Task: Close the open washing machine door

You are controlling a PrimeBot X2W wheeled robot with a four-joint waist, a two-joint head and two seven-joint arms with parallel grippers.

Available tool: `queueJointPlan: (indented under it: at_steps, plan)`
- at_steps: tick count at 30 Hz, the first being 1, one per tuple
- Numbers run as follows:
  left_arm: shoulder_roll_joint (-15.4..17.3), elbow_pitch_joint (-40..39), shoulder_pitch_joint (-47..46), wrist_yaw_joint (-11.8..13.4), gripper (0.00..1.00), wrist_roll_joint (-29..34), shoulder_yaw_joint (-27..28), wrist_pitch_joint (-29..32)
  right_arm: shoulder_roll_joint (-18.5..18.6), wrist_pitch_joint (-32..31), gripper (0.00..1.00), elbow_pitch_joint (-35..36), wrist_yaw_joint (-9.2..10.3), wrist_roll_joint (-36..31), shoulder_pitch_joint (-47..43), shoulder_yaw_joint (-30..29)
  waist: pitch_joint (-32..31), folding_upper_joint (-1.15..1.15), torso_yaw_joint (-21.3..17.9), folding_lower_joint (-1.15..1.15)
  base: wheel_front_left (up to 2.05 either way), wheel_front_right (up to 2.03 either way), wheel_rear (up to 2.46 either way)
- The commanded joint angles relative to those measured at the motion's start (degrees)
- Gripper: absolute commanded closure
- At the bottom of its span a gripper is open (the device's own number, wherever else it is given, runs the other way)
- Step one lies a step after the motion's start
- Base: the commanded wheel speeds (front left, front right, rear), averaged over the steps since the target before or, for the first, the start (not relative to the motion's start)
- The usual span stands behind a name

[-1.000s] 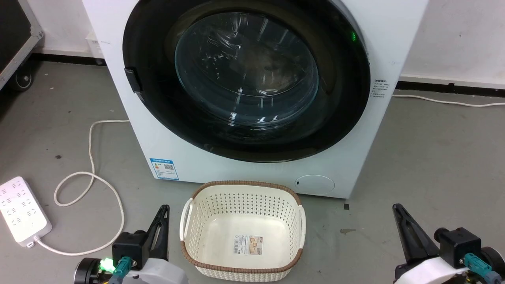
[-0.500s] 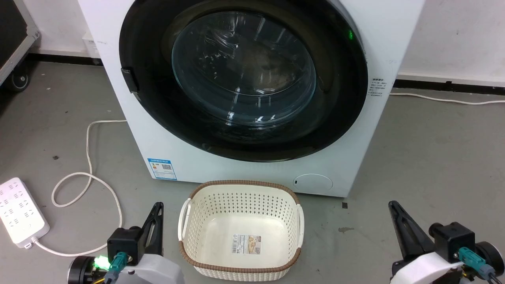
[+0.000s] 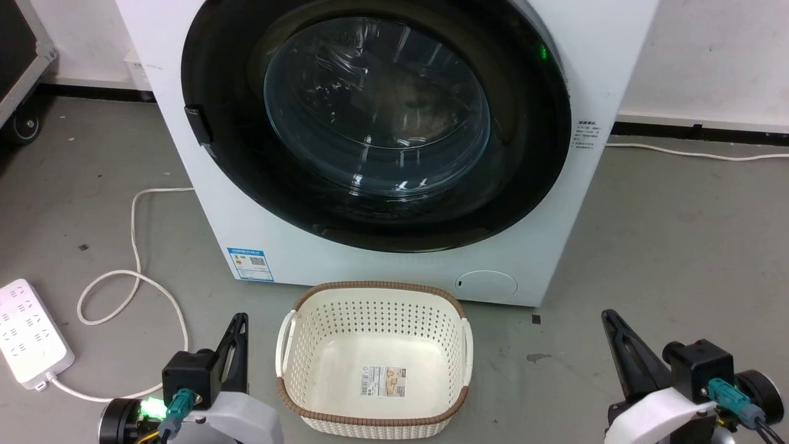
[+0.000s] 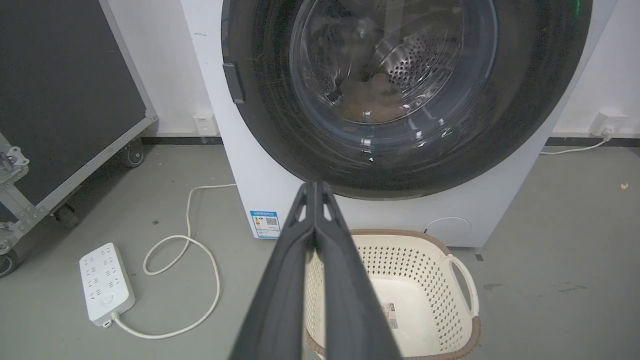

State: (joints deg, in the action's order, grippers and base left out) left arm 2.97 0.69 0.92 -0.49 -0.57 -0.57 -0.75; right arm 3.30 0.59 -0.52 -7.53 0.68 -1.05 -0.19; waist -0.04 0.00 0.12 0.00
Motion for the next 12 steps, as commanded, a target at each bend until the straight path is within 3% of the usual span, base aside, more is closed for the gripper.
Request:
queueJointPlan:
  at_steps: [1,12]
  plan:
    - [-0.1,-0.5,-0.9,0.4,1.0,0.5,0.4,0.5,-0.4,-0.3,1.0,0.5,0.04,-0.5,0.9,0.1,0.0,0.0,-0.1,0.0,0.0,0.0,0.0]
    - [-0.1,-0.7,-0.9,0.5,1.0,0.6,0.6,0.8,-0.4,-0.6,1.0,0.5,0.04,-0.7,1.0,0.2,0.0,0.0,-0.1,0.0,0.0,0.0,0.0]
